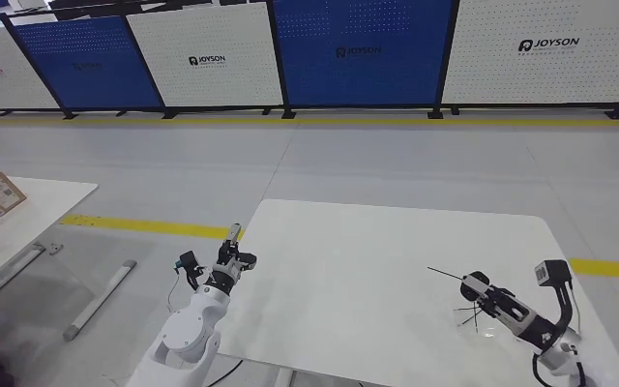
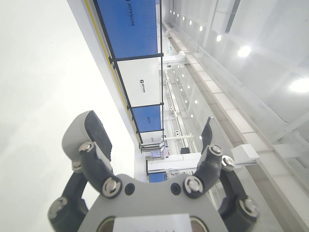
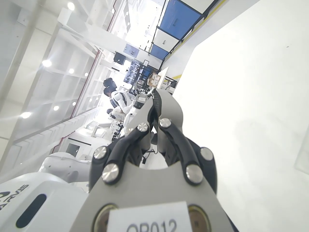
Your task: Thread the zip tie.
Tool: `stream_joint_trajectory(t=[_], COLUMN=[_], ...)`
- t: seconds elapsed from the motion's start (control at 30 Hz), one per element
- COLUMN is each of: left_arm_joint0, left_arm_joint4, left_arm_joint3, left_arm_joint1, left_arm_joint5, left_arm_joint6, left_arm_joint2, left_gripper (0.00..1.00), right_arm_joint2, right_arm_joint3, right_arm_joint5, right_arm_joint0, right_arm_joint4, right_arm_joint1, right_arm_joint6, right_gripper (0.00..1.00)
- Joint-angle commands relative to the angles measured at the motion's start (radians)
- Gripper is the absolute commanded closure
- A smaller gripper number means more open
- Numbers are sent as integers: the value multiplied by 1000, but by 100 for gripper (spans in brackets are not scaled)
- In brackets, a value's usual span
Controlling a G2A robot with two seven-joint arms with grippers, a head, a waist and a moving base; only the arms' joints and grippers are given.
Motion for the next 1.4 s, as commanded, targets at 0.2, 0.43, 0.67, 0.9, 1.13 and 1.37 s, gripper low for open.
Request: stream_joint_trajectory(t=[0.2, 0.43, 0.67, 0.9, 1.13, 1.37], left_arm_joint0=[-20, -45, -45, -109, -191, -191], left_arm_joint4=[-35, -130, -130, -316, -293, -293], left_arm_joint3=[-93, -63, -63, -31, 98, 98], left_arm_joint1=[11, 16, 16, 18, 19, 19], left_arm_joint5=[73, 160, 160, 223, 319, 319], left_arm_joint6=[-305, -462, -462, -695, -784, -784], left_arm_joint2=[12, 16, 16, 50, 171, 171], left_gripper=[0, 0, 0, 0, 0, 0], right_arm_joint2=[0, 0, 0, 0, 0, 0], right_arm_joint3=[0, 0, 0, 0, 0, 0], right_arm_joint5=[0, 0, 0, 0, 0, 0], right_arm_joint0=[0, 0, 0, 0, 0, 0], right_arm_joint4=[0, 0, 0, 0, 0, 0], right_arm_joint1=[0, 0, 0, 0, 0, 0], right_arm_joint6=[0, 0, 0, 0, 0, 0], right_gripper=[100, 100, 100, 100, 100, 100])
